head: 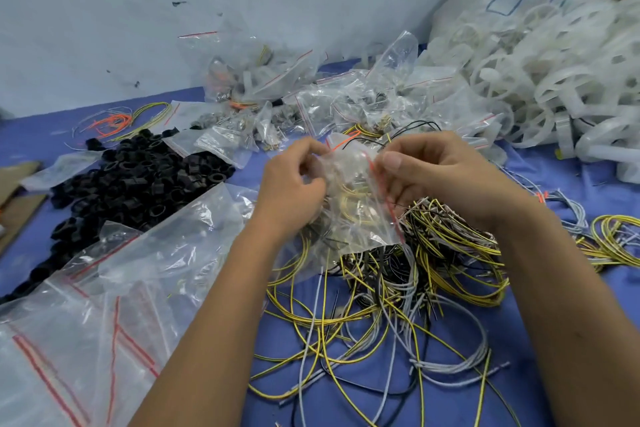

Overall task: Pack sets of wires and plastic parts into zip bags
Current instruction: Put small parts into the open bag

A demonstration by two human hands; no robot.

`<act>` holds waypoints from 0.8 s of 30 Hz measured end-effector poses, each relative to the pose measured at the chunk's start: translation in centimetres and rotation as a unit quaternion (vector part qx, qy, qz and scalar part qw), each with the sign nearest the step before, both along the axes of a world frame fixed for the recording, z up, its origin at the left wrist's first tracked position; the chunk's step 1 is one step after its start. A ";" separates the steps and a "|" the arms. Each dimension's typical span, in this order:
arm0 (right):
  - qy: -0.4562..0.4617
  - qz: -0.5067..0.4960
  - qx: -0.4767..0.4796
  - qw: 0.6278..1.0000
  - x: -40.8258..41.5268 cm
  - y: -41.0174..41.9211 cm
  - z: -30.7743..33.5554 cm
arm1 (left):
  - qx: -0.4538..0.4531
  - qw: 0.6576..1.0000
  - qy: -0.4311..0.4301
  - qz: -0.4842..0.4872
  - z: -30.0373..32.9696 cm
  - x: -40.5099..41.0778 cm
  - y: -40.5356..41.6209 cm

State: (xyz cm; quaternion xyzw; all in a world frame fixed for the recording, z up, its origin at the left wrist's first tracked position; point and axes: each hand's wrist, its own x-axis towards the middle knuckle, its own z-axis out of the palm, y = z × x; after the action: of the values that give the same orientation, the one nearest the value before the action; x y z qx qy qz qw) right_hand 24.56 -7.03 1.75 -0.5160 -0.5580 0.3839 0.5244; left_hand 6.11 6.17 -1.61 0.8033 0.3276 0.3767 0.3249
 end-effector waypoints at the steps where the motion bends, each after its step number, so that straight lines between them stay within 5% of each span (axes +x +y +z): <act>1: 0.011 -0.005 0.003 1.000 0.0 0.1 0.0 | -0.005 1.000 -0.014 0.004 0.0 -0.5 0.2; 8: 0.118 -0.064 0.029 0.991 0.4 0.3 0.3 | -0.107 0.978 -0.179 0.020 0.8 -3.5 0.7; 14: 0.185 -0.273 0.078 0.941 1.3 0.7 -0.1 | -0.195 0.928 -0.318 0.017 4.5 -4.8 0.3; 20: 0.181 -0.306 0.051 0.933 1.0 1.0 -0.4 | 0.006 0.982 -0.157 0.106 7.2 -5.4 1.5; 24: 0.150 -0.147 0.064 0.976 -1.5 1.4 -0.4 | -0.063 0.994 -0.035 0.088 9.3 -5.5 1.9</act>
State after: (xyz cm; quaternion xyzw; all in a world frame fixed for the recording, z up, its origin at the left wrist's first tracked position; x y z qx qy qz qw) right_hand 23.06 -5.68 1.32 -0.4942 -0.4150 0.3389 0.6846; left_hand 0.59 8.08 7.74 0.7357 0.4087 0.4103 0.3514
